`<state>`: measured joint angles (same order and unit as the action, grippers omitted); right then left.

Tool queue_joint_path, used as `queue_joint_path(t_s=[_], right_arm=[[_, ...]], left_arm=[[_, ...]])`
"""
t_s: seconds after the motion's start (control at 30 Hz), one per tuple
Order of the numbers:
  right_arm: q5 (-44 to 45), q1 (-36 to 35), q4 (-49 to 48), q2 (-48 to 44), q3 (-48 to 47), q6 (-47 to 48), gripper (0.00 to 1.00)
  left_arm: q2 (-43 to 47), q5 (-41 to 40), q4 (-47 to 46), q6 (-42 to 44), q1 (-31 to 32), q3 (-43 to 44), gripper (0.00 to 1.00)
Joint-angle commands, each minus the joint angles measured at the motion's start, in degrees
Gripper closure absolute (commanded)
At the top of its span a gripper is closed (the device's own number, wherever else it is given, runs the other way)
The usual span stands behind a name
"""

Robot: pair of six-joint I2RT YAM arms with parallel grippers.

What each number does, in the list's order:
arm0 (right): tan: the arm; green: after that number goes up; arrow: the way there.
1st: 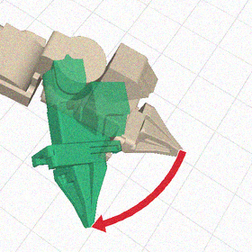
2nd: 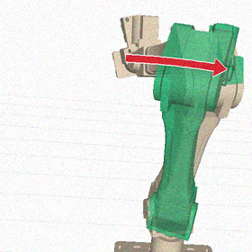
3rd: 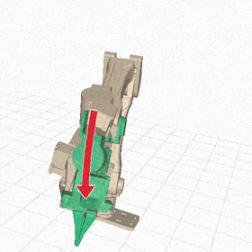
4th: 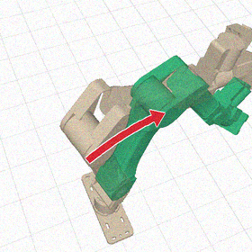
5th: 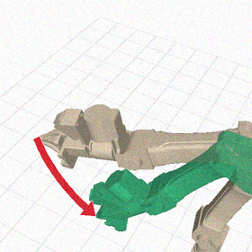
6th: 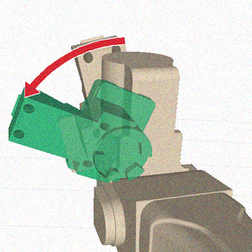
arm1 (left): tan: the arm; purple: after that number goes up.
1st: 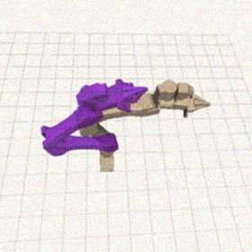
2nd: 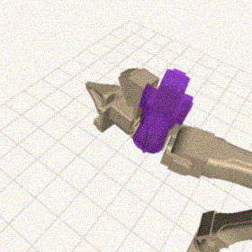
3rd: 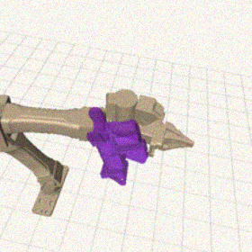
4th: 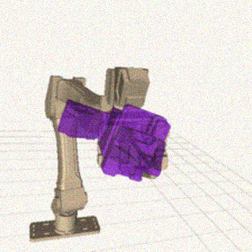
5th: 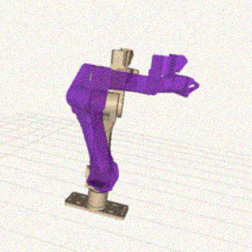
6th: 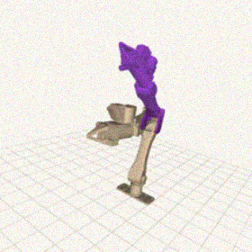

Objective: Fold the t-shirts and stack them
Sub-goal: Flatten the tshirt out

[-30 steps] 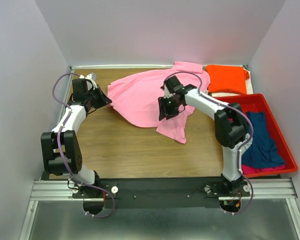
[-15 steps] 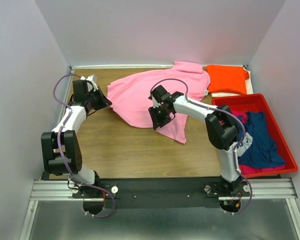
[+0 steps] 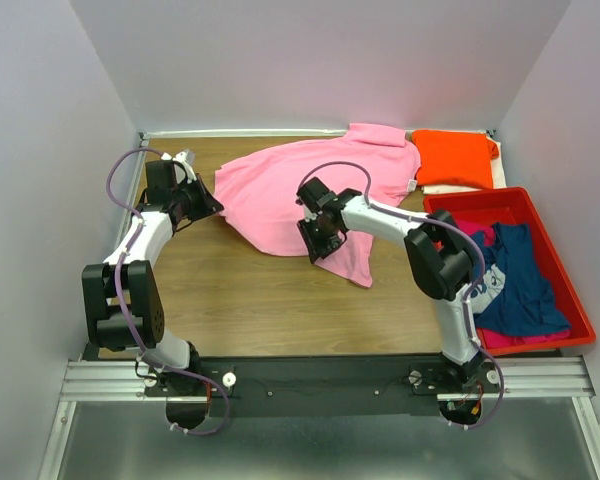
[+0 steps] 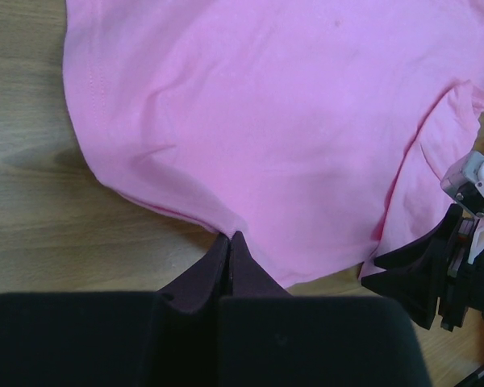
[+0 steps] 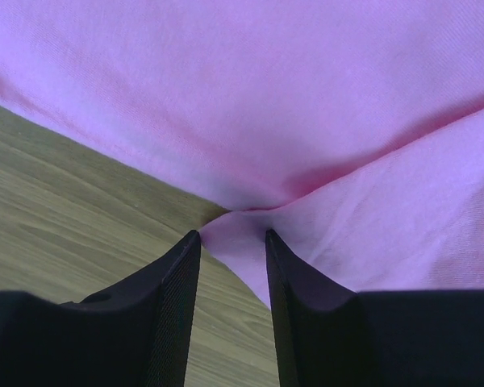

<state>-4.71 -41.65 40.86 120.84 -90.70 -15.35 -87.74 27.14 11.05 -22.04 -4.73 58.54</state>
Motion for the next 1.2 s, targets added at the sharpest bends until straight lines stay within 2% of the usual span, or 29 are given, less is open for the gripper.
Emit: queue_joint_path(t_s=[0.0, 0.23, 0.33, 0.43, 0.47, 0.8, 0.9, 0.93, 0.97, 1.17], right_arm=[[2.6, -1.6, 0.5, 1.2, 0.5, 0.1, 0.56], [6.1, -3.7, 0.6, 1.4, 1.1, 0.1, 0.59], [7.3, -4.0, 0.9, 2.5, 1.5, -0.1, 0.67], [10.2, -3.9, 1.2, 2.2, 1.6, -1.2, 0.82], [10.2, -3.9, 1.2, 1.9, 1.6, -1.3, 0.83], [14.2, -3.4, 5.7, -1.7, -0.7, -3.3, 0.80], [12.5, -1.7, 7.6, -4.0, -1.3, -3.9, 0.87], [11.7, -0.2, 7.9, -4.9, -1.4, -4.2, 0.90], [11.2, 0.7, 8.8, -5.6, -1.8, -4.4, 0.99], [5.1, 9.7, 11.6, -10.7, -5.1, -6.4, 1.00]], left_arm=[[1.4, -0.8, 1.0, 0.9, 0.3, -0.5, 1.00], [1.1, -0.5, 1.0, 0.9, 0.3, -0.9, 1.00], [1.0, -0.2, 1.1, 1.0, 0.3, -0.8, 1.00], [0.9, -0.2, 1.4, 1.3, 0.3, -0.4, 1.00], [0.8, -0.3, 1.4, 1.3, 0.3, -0.3, 1.00], [-1.2, -0.8, 1.9, 1.9, 0.3, 2.3, 1.00], [-1.6, -1.3, 1.9, 2.3, 0.3, 3.2, 1.00], [-1.9, -1.6, 1.8, 2.4, 0.3, 3.2, 1.00], [-2.4, -2.0, 1.9, 2.6, 0.3, 3.3, 1.00], [-3.4, -4.0, 0.0, 1.4, 0.3, 3.7, 1.00]])
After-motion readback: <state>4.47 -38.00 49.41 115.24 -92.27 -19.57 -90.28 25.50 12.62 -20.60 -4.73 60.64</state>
